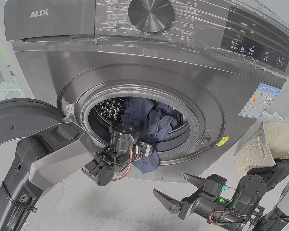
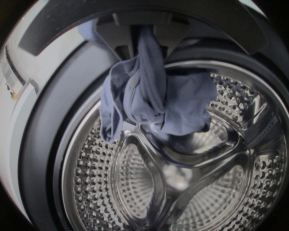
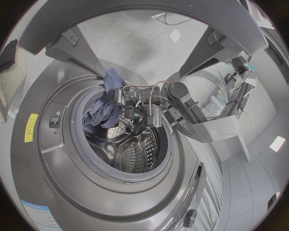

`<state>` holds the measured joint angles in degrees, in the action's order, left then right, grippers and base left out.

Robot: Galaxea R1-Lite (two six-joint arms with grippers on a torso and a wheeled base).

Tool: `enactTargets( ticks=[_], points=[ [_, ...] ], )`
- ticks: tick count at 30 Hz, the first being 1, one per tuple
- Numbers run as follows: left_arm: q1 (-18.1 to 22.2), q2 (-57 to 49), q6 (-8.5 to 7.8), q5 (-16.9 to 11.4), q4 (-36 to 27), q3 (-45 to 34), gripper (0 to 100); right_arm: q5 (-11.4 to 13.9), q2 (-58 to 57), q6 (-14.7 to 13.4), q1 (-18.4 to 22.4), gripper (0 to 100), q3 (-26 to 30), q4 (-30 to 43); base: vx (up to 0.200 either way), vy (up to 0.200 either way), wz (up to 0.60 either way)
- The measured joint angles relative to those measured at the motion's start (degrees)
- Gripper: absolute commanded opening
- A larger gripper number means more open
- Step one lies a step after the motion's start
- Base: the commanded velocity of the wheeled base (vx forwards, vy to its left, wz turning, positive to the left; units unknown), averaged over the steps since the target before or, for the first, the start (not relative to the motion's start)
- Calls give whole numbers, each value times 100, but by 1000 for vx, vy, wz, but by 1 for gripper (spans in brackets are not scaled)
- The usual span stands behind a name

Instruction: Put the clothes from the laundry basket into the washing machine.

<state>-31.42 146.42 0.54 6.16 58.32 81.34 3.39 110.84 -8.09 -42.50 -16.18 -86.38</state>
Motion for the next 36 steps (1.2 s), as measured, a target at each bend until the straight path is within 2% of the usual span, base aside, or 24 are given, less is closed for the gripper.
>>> enactTargets(
  ticks=[5, 10, 21, 22, 30, 36],
  points=[
    [35, -12, 61, 99, 52, 436, 0, 2, 0, 2, -2, 100, -7, 0, 0, 0, 0],
    [83, 52, 165, 310, 63, 1240, 0, 2, 0, 2, -2, 100, -7, 0, 0, 0, 0],
    [243, 538, 226, 613, 50, 2812, 0, 2, 0, 0, -2, 100, -7, 0, 0, 0, 0],
    [262, 581, 230, 627, 48, 2881, 100, 0, 0, 0, -2, 100, -7, 0, 0, 0, 0],
    [293, 702, 310, 649, 17, 2795, 100, 0, 0, 0, -2, 100, -7, 2, 0, 0, 0],
    [218, 512, 327, 605, -132, 1812, 100, 2, 0, 0, -2, 100, -9, 0, 0, 0, 0]
  ],
)
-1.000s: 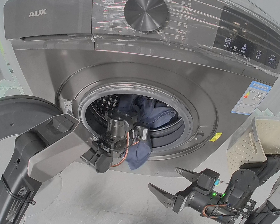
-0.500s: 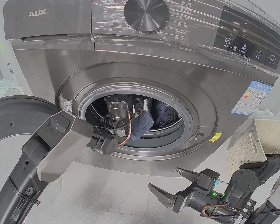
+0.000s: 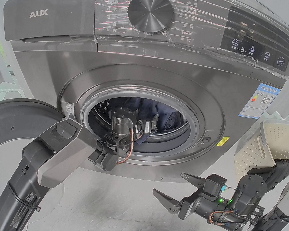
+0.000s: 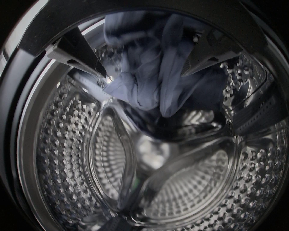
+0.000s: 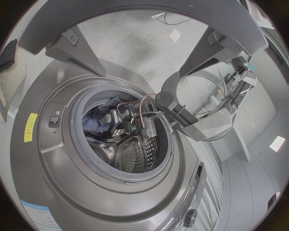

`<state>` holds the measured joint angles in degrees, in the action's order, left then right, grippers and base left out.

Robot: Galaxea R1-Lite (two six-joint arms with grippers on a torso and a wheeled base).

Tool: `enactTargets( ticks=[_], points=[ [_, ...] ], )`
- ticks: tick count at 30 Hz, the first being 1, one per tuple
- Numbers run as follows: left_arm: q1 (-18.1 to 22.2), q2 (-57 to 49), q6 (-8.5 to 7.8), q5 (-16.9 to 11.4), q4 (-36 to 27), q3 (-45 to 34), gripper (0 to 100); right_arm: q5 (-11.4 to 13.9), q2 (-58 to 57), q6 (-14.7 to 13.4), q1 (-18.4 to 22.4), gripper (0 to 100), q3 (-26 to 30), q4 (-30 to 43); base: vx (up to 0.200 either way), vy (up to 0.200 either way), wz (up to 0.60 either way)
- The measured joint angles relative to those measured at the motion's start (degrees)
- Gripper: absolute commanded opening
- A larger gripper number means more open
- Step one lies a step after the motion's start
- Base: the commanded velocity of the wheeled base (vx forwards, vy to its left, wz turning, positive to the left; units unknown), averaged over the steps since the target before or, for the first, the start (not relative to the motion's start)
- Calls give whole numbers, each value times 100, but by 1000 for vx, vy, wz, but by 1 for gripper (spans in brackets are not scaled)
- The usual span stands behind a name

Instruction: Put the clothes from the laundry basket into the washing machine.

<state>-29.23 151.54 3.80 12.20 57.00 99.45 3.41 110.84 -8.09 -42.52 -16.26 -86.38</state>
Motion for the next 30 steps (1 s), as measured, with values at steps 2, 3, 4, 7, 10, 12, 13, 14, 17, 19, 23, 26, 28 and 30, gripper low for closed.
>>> enactTargets(
  ticks=[2, 3, 4, 7, 10, 12, 13, 14, 17, 19, 23, 26, 28, 30],
  points=[
    [-12, -82, -4, -17, -82, -319, 100, -2, 0, 0, 0, 100, 0, 0, 0, 0, 0],
    [-17, -129, -11, -30, -139, -483, 100, 0, 0, 0, -1, 100, 0, 0, 0, 0, 0],
    [-28, -157, -20, -49, -179, -579, 100, -2, 0, 0, -6, 100, 0, 0, 0, 0, 0],
    [-78, -215, -46, -105, -235, -769, 100, 0, -4, 0, -17, 100, 0, 0, 0, 0, 0],
    [-59, -206, -55, -105, -235, -800, 100, 0, -4, 0, -23, 100, 0, 0, 0, 0, 0],
    [-59, -195, -57, -105, -232, -800, 100, -2, -4, 0, -26, 100, 0, 0, 0, 0, 0],
    [-67, -188, -57, -105, -234, -800, 0, 0, -4, 0, -26, 100, 0, 0, 0, 0, 0],
    [-67, -187, -57, -110, -235, -800, 0, -2, -4, 0, -26, 100, 1, 2, 0, 0, 0],
    [-39, -179, -57, -105, -234, -805, 0, -2, -1, 0, -28, 100, 0, 0, 0, 0, 0],
    [-43, -177, -55, -107, -229, -772, 0, 0, -1, 0, -34, 100, 0, 0, 0, 0, 0],
    [-34, -165, -26, -99, -194, -533, 0, -2, -1, 0, -33, 100, -5, 0, 0, 0, 0],
    [-37, -129, 10, -68, -179, -245, 0, 0, -1, 0, -33, 100, -5, 0, 0, 0, 0],
    [-32, -96, 60, -38, -166, 41, 0, 0, -1, 0, -30, 100, -7, 0, 0, 0, 0],
    [-26, -52, 115, 9, -155, 315, 0, 0, -1, 0, -28, 100, -10, 0, 0, 0, 0]
  ],
)
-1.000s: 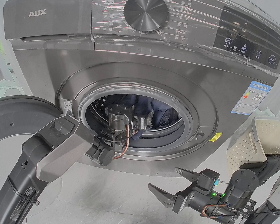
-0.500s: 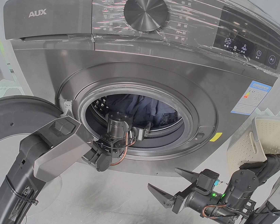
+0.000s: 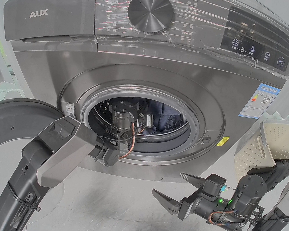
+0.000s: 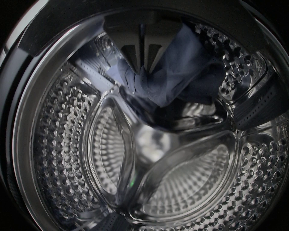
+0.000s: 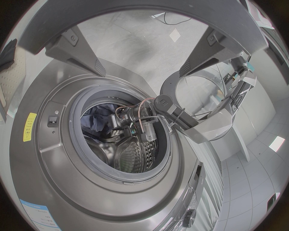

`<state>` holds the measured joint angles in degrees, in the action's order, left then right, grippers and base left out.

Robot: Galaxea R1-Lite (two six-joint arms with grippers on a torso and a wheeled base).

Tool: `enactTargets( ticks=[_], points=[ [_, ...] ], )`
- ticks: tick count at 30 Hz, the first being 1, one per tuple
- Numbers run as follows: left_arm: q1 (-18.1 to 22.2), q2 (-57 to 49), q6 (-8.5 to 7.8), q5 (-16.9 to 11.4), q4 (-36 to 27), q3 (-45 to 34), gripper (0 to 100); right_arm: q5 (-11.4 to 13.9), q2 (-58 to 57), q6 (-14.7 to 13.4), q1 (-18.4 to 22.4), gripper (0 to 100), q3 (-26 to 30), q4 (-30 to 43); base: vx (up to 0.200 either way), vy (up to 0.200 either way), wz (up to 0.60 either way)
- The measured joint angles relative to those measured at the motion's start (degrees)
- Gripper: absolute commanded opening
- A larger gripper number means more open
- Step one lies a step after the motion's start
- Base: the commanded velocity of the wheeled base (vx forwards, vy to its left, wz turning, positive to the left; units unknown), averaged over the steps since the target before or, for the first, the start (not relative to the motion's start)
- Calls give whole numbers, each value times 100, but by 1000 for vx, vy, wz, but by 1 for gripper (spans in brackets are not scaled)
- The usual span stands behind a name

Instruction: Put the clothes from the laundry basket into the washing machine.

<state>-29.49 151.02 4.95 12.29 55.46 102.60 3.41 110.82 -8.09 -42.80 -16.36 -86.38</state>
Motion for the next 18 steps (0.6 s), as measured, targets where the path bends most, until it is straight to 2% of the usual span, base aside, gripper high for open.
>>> enactTargets(
  ticks=[6, 15, 16, 18],
  points=[
    [44, 245, 104, 150, 54, 702, 0, 0, 0, 0, 0, 100, 0, 0, 0, 0, 0],
    [138, 689, 110, 265, 112, 1172, 0, 0, 0, -9, -9, 100, 0, 2, 0, 0, 0],
    [138, 712, 112, 265, 112, 1181, 100, 0, 0, -9, -9, 100, 0, 2, 0, 0, 0],
    [138, 734, 110, 265, 112, 1192, 100, 0, 0, -9, -9, 100, 0, 0, 0, 0, 0]
  ],
)
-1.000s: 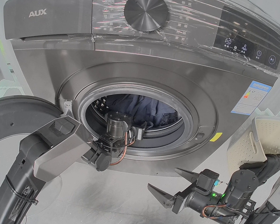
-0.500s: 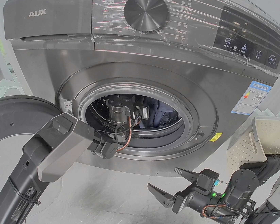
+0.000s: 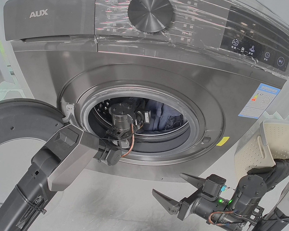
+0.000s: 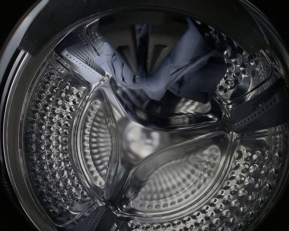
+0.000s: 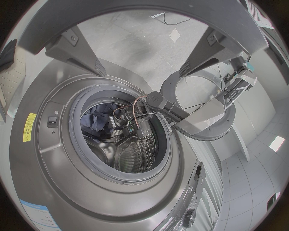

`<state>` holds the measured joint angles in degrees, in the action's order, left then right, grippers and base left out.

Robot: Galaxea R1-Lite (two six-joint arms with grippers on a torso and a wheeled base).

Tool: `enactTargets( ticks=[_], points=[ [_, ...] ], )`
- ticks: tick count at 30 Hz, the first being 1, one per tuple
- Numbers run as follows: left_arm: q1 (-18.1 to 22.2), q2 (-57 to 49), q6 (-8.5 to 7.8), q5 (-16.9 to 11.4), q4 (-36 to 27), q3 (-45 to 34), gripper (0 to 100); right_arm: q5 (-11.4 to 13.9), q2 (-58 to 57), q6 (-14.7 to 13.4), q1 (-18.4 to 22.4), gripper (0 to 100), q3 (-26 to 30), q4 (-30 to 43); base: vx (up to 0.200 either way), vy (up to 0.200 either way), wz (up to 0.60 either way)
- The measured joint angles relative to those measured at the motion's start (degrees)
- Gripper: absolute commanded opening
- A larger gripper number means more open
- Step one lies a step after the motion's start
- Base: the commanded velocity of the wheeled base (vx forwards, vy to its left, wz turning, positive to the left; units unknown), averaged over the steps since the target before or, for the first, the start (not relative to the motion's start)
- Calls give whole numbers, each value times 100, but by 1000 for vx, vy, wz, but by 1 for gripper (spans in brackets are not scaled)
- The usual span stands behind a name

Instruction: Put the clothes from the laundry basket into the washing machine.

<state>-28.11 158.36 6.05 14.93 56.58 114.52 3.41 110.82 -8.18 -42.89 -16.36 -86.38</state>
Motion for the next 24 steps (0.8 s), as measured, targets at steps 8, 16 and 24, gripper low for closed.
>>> enactTargets(
  ticks=[8, 16, 24],
  points=[
    [-63, -138, 7, 6, 62, -300, 100, 0, 0, 2, 9, 100, 10, 2, 0, 0, 0],
    [-210, -681, -6, -27, 506, -1741, 100, 0, 0, 0, 9, 100, 22, 0, 0, 0, 0],
    [-477, -1331, -28, -174, 1497, -3883, 100, 2, -79, 2, 35, 100, 71, 2, 0, 0, 0]
  ],
)
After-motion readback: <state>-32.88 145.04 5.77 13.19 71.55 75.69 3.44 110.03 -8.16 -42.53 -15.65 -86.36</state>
